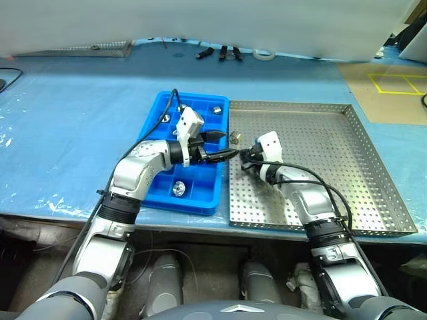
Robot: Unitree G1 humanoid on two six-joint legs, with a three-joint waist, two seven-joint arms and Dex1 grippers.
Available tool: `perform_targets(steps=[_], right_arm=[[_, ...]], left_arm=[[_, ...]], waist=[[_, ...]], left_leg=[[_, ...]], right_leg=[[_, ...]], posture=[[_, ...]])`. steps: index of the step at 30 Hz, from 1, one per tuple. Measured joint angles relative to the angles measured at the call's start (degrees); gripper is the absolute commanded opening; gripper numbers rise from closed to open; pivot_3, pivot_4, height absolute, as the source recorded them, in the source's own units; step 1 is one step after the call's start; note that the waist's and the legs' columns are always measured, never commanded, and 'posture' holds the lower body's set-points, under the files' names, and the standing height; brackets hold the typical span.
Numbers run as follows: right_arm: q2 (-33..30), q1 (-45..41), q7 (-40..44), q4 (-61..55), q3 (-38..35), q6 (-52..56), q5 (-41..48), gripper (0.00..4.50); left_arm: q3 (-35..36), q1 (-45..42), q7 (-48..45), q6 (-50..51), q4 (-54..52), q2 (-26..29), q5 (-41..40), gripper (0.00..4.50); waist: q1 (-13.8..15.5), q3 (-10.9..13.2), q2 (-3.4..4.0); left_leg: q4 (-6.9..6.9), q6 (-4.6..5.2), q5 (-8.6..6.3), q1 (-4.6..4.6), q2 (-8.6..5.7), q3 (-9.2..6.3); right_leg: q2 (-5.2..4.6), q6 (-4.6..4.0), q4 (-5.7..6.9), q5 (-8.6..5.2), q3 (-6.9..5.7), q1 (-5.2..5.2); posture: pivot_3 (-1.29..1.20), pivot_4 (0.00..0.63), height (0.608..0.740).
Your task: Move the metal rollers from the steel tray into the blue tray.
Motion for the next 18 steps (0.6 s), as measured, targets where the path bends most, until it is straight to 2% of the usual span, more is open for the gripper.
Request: perform_targets(steps=[4,9,12,18], right_arm=[[-1.1,-0.1,0.2,-4.1,-0.2,0.9,-0.3,0.02],[-2.2,-0.8,0.1,-4.9,-1.1,1.0,-0.7,0.02],[-1.1,-3.2,-1.5,-2.2,-1.9,-0.7,-1.5,0.61],[1.8,-6.9,-5.1,6.5,-2.6,-5.2,-3.2,2.59]], left_arm=[[1.9,-5.4,2.6,-5.8,8.0,0.5,2.6,4.05],[3.0,-12.3,4.9,-16.7,21.4,3.9,8.9,4.05],[2.8,-15.7,4.5,-21.7,29.6,3.7,11.5,4.05],[1.6,-21.4,2.7,-28.5,41.0,2.2,15.4,4.05]], waist=[[0.0,0.0,0.0],[0.0,0.0,0.0],[0.0,0.0,0.0],[0.2,0.0,-0.03]], left_leg=[[0.0,-0.01,0.01,0.03,0.0,-0.02],[-0.02,-0.01,0.0,-0.02,-0.01,-0.03],[0.04,0.0,0.01,-0.16,-0.04,-0.04],[0.09,0.04,-0.01,-0.28,-0.04,-0.06]], right_leg=[[0.0,0.01,0.0,0.0,0.0,0.03],[0.01,0.02,-0.04,0.01,0.0,-0.02],[-0.01,0.01,0.0,0.01,-0.02,-0.12],[-0.03,0.0,0.0,0.02,-0.08,-0.15]], posture=[[-0.2,0.15,0.74],[-0.21,0.15,0.74],[-0.21,0.15,0.74],[-0.22,0.15,0.74]])
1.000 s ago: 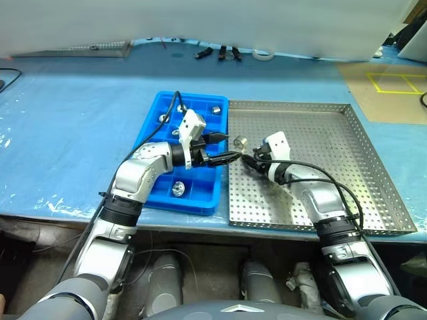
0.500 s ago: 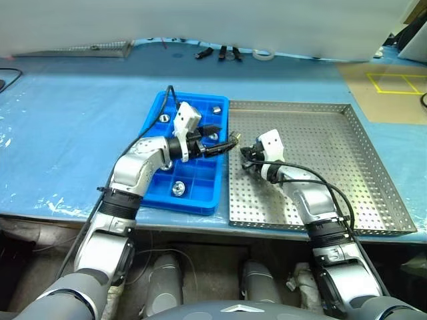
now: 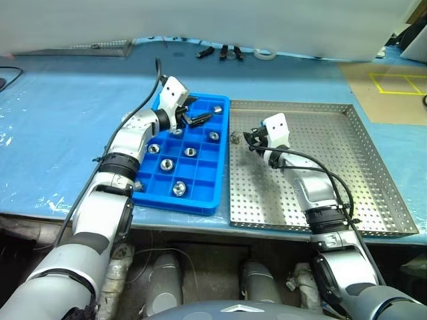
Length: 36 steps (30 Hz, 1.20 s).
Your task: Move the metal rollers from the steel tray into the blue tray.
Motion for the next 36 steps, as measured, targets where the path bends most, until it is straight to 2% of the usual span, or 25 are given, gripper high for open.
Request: perform_targets(steps=[1,6,14,27,36], right_arm=[[0.4,-0.6,-0.4,1.6,-0.1,-0.7,0.0,2.9],[1.9,-2.0,1.2,4.9,-0.1,-2.7,0.0,2.9],[2.9,-4.0,4.6,7.2,-0.1,-4.2,0.5,2.9],[5.1,-12.5,3.6,26.5,-0.5,-15.7,-2.0,2.9],[5.0,-11.4,5.0,25.2,-1.1,-16.2,-1.9,2.9]], left_arm=[[0.0,-0.9,-1.0,-0.4,1.2,-0.5,0.1,4.05],[0.6,-3.0,-3.0,-0.8,2.6,-1.9,0.0,4.05],[1.4,-1.1,-4.5,1.2,-0.5,-1.9,-0.1,4.05],[1.6,3.7,-3.4,6.4,-9.4,-1.9,-0.8,4.05],[2.3,4.9,-4.9,11.3,-14.9,-1.2,-3.8,4.05]], waist=[[0.0,0.0,0.0],[-0.1,0.0,0.0],[-0.1,0.0,-0.01],[-0.2,0.0,-0.02],[-0.1,0.0,-0.02]], left_leg=[[0.01,0.01,-0.01,-0.03,0.0,0.0],[0.01,0.04,-0.02,-0.02,0.02,0.0],[0.04,0.06,-0.01,-0.03,0.04,0.0],[0.11,0.02,0.01,0.2,0.09,0.0],[0.0,0.02,0.01,0.23,0.09,0.01]], right_leg=[[-0.01,-0.01,0.0,0.0,-0.01,-0.01],[0.0,-0.02,0.0,0.0,-0.03,-0.02],[0.0,-0.03,0.03,0.01,-0.04,-0.02],[0.01,-0.12,0.2,0.05,-0.02,0.1],[0.02,-0.13,0.07,0.04,-0.04,0.16]], posture=[[-0.22,0.15,0.74],[-0.22,0.15,0.74],[-0.19,0.15,0.74],[-0.17,0.15,0.74],[-0.17,0.15,0.74]])
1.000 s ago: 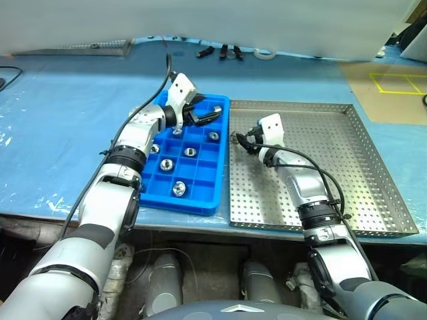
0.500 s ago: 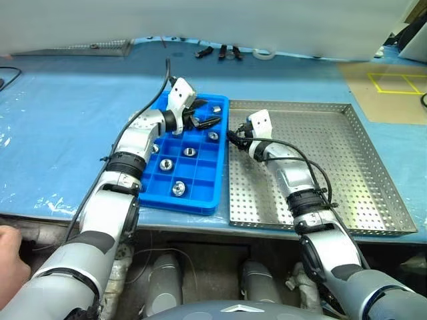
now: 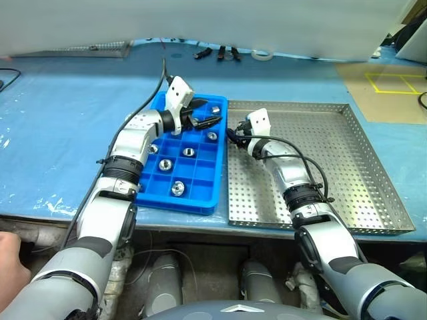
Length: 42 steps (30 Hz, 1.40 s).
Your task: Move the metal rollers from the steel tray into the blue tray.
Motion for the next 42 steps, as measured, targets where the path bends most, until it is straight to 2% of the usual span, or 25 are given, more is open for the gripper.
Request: perform_targets(steps=[10,17,28,42], right_arm=[[-1.6,4.3,3.1,-9.4,-0.8,6.1,1.4,2.9],[-1.8,6.2,2.8,-11.5,-1.0,6.8,1.5,2.9],[-1.4,6.8,2.0,-11.3,-2.3,7.1,2.2,2.9],[0.2,5.1,1.5,-2.2,-0.7,2.3,0.0,2.9]], left_arm=[[-0.3,2.0,0.8,0.7,-0.8,-0.1,-0.4,4.05],[-0.4,2.1,1.0,1.0,-1.1,-0.2,-0.4,4.05],[-1.3,3.8,1.1,2.5,-3.7,-0.1,-0.4,4.05],[-1.3,4.1,1.6,3.7,-5.2,-0.1,-0.4,4.05]], waist=[[0.1,0.0,-0.02],[0.0,0.0,-0.02],[0.0,0.0,-0.02],[-0.2,0.0,-0.02]], left_leg=[[-0.01,0.02,0.0,-0.32,-0.02,0.0],[-0.02,0.01,0.0,-0.29,-0.02,0.0],[-0.08,0.01,0.0,-0.31,-0.02,0.01],[-0.07,-0.01,0.0,-0.26,-0.02,0.02]], right_leg=[[0.0,0.0,-0.09,0.0,-0.02,-0.26],[0.0,0.0,-0.08,0.0,0.0,-0.25],[0.0,0.0,-0.14,0.0,-0.01,-0.28],[0.0,0.0,-0.1,0.0,0.03,-0.27]], posture=[[-0.19,0.15,0.74],[-0.19,0.15,0.74],[-0.19,0.15,0.74],[-0.18,0.15,0.74]])
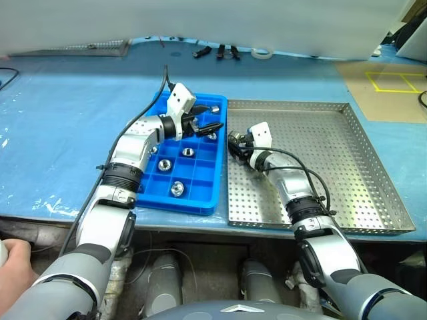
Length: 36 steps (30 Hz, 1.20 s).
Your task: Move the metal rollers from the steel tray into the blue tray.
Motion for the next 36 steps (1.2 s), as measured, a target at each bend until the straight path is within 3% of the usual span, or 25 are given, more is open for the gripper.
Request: perform_targets(steps=[8,15,26,31,36], right_arm=[[0.8,-0.7,-1.1,2.2,0.0,-2.4,-0.2,2.9],[1.7,-0.8,-0.5,2.1,-0.1,-2.8,-0.2,1.11],[1.5,-0.7,-0.4,0.9,-0.6,-2.4,-0.2,1.11],[-0.9,3.1,0.4,-14.0,-0.6,4.3,1.1,1.11],[-8.3,11.5,2.6,-36.0,-1.3,16.3,3.9,1.11]], left_arm=[[-0.3,0.3,0.1,0.3,-0.3,0.0,0.1,4.05],[-0.6,0.5,0.1,0.6,-0.5,-0.1,0.1,4.05],[-1.0,1.1,0.0,1.3,-2.0,-0.1,0.0,4.05],[-1.0,4.2,-3.2,5.9,-9.0,0.3,-3.9,4.05],[-1.0,9.4,-7.4,11.0,-19.6,4.4,-8.5,4.05]], waist=[[-0.1,0.0,0.0],[-0.2,0.0,0.0],[-0.1,0.0,0.0],[0.2,0.0,-0.01],[0.5,0.0,-0.01]], left_leg=[[0.0,-0.02,0.01,0.03,0.03,0.0],[-0.05,-0.01,0.01,-0.02,0.05,0.0],[-0.06,-0.01,0.01,-0.07,0.05,0.01],[-0.16,-0.01,0.01,-0.12,0.02,0.02],[-0.28,-0.02,0.0,-0.07,0.0,0.02]], right_leg=[[0.02,-0.02,0.03,0.01,0.02,0.0],[0.05,-0.02,-0.02,0.01,0.01,-0.06],[0.05,-0.01,-0.04,0.01,0.01,-0.11],[0.05,-0.01,-0.08,0.01,-0.01,-0.14],[0.03,0.0,-0.15,0.0,-0.03,-0.1]], posture=[[-0.19,0.15,0.74],[-0.19,0.15,0.74],[-0.19,0.15,0.74],[-0.18,0.15,0.74],[-0.18,0.15,0.74]])
